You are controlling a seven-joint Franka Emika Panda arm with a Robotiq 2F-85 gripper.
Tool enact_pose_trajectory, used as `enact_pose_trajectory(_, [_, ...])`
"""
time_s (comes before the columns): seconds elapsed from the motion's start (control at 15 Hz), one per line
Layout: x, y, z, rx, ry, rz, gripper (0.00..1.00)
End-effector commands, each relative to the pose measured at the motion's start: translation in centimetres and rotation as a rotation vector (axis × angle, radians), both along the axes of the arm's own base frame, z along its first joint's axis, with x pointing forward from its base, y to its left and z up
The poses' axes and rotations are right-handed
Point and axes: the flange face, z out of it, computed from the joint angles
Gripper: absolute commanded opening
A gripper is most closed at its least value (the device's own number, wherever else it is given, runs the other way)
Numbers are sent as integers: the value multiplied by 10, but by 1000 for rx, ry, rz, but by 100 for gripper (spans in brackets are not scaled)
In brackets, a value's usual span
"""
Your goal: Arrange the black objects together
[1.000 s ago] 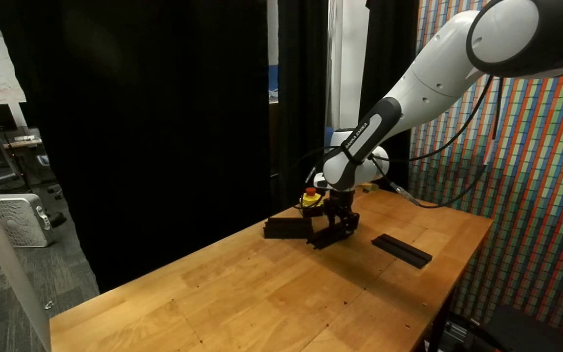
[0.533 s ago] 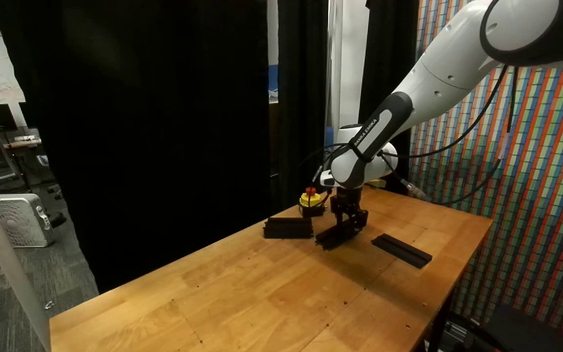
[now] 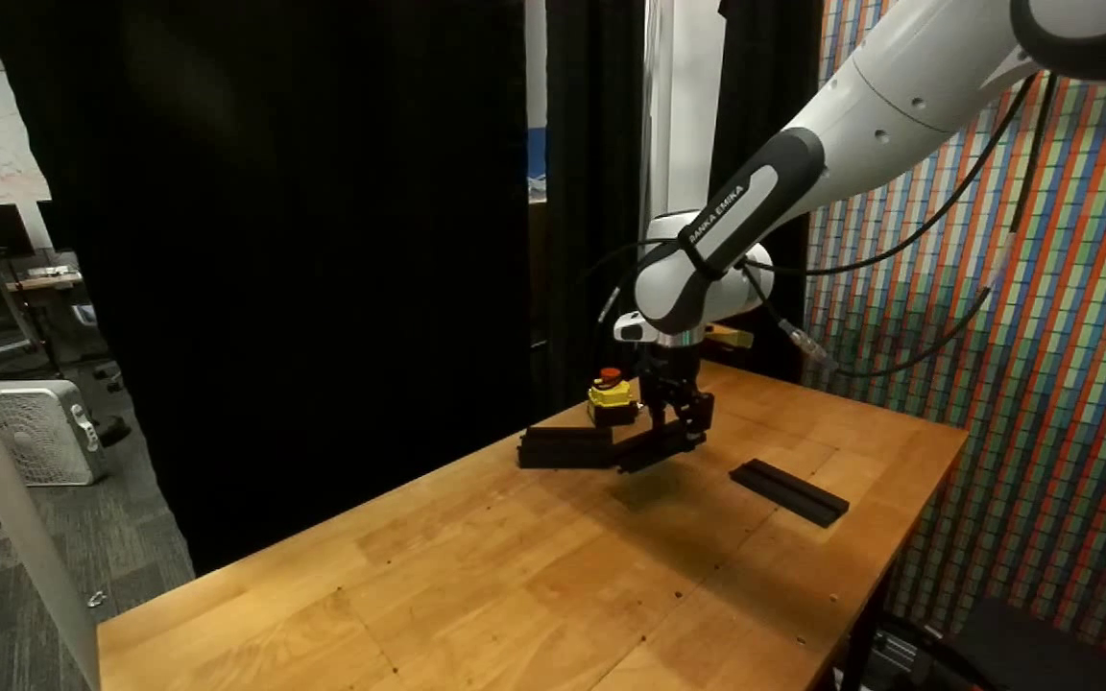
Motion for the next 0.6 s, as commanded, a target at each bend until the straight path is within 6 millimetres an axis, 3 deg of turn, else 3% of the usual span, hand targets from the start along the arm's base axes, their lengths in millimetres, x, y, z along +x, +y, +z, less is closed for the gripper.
enact_pose_trajectory(0.0, [9,27,35,48,33,-159,46])
enact_pose_trajectory(0.53, [44,74,51,174,-10,-550,46])
